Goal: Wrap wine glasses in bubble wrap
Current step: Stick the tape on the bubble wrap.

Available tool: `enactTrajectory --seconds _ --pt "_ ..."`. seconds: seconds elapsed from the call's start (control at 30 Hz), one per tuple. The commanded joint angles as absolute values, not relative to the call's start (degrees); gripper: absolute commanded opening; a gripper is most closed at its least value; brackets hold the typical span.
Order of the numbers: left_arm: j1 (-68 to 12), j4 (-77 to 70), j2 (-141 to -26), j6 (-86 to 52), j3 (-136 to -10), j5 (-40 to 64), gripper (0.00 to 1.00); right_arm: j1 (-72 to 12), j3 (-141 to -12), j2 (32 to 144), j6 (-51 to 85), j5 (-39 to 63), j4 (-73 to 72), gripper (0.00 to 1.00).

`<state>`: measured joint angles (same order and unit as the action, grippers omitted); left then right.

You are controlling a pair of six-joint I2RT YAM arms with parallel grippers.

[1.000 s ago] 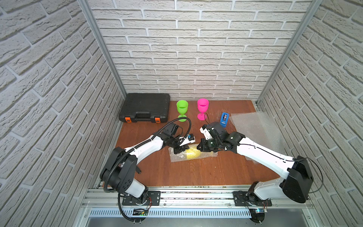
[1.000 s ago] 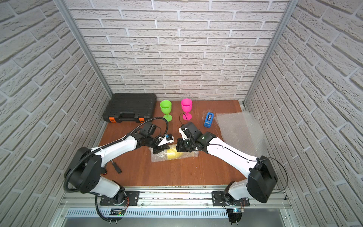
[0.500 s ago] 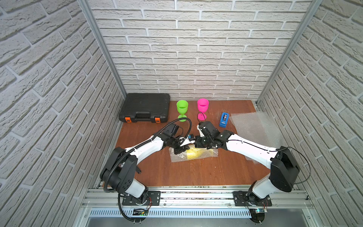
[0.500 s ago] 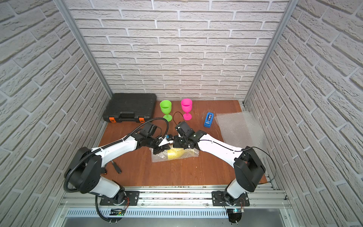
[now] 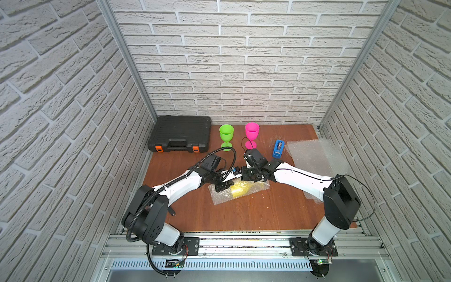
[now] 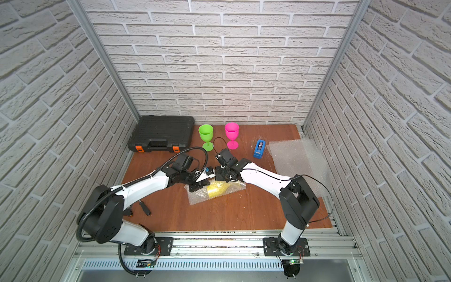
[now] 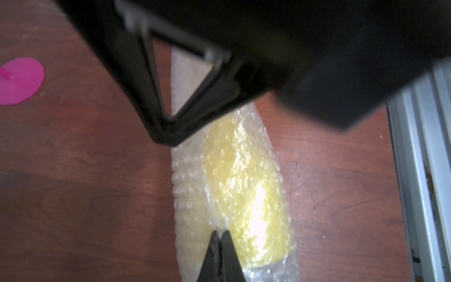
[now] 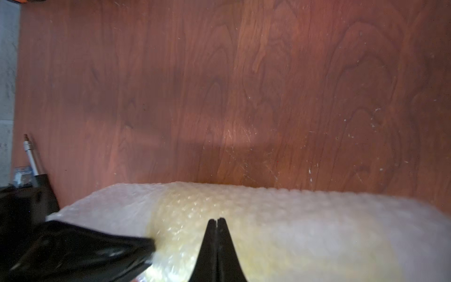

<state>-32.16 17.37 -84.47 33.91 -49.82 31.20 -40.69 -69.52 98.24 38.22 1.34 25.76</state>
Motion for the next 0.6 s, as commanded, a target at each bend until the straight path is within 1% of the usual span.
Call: enactTrajectory --seconds 0.0,0.17,0.4,0.57 --pt "-33.57 17.28 -83.96 34.78 -47.74 31.52 0.0 -42.04 -68.12 98.03 38.25 2.2 22.1 0.03" --pt "-33.87 16.49 -82.94 35.02 -47.3 31.29 0.0 -41.29 -67.61 96.68 38.94 3.34 21.54 0.03" --pt "-34.71 16.81 -82.01 36.07 -47.07 30.2 0.0 -40.12 -69.46 97.34 39.59 8.15 22.28 0.03" --pt "-35.07 16.5 -81.93 36.39 -47.01 29.71 0.0 -39.82 -70.32 98.74 39.52 6.36 25.46 0.03"
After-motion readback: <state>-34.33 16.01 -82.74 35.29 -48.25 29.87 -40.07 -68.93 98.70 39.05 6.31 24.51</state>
